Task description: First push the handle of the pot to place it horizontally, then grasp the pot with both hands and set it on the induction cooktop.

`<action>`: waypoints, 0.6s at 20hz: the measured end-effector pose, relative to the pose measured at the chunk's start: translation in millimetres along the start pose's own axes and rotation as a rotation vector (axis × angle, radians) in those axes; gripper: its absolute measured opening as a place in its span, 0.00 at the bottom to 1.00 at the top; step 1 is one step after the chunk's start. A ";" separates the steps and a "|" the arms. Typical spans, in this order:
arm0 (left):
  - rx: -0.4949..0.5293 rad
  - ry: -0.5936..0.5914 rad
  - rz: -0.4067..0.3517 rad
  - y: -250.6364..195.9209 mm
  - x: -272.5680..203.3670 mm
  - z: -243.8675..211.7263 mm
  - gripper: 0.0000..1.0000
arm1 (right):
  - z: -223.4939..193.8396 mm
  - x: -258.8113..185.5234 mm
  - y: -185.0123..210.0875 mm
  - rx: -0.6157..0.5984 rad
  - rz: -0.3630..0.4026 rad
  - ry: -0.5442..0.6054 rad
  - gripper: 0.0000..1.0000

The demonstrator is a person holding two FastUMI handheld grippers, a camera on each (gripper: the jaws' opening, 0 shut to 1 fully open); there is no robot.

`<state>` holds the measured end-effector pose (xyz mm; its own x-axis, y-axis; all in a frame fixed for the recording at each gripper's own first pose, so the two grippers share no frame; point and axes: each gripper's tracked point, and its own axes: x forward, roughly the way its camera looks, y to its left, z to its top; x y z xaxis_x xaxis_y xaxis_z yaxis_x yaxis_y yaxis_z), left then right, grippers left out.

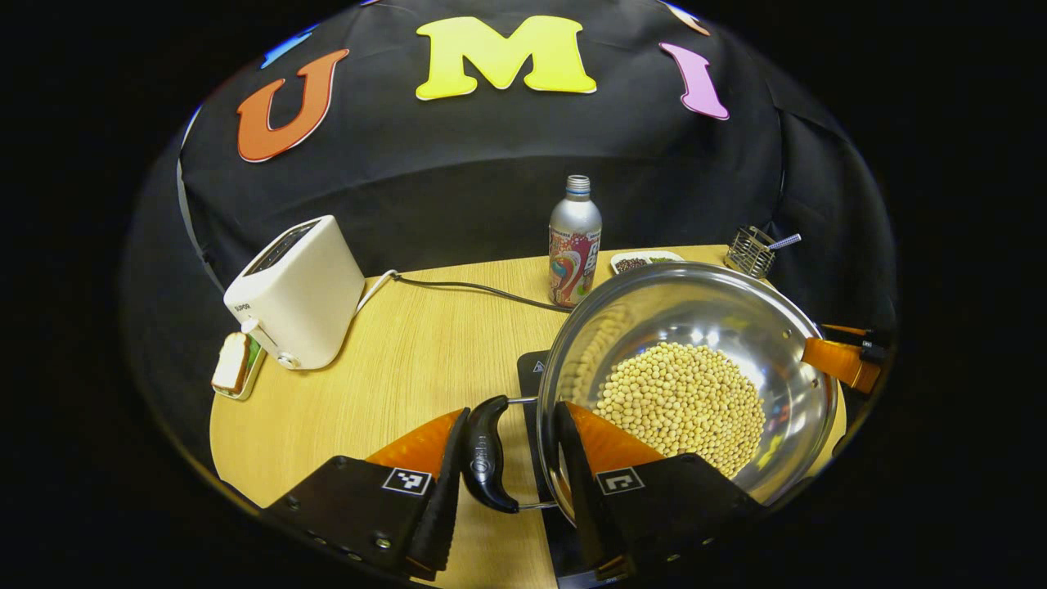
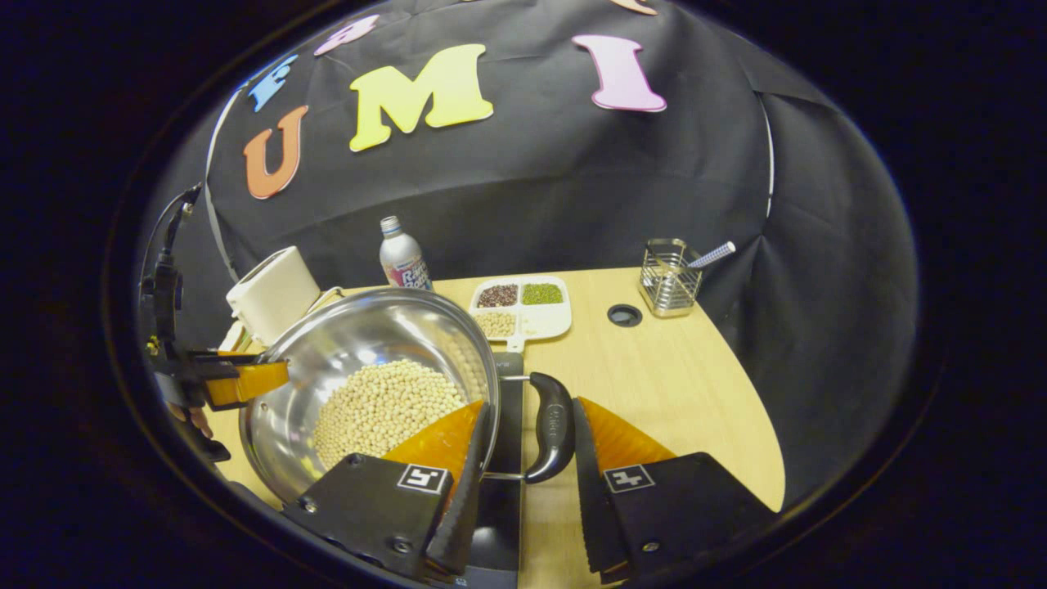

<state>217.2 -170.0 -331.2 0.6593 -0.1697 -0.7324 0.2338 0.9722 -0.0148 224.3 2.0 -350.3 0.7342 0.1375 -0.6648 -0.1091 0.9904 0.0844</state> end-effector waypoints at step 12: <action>-0.094 -0.191 -0.012 3.6 -15.9 20.4 0.88 | 14.3 -8.2 -11.8 -0.005 -0.019 -0.148 0.75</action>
<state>222.1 -167.2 -305.7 0.7824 -0.2005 -0.5896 0.1812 0.9791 -0.0926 229.1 -10.7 -335.3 0.8268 0.1197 -0.5496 -0.0980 0.9928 0.0688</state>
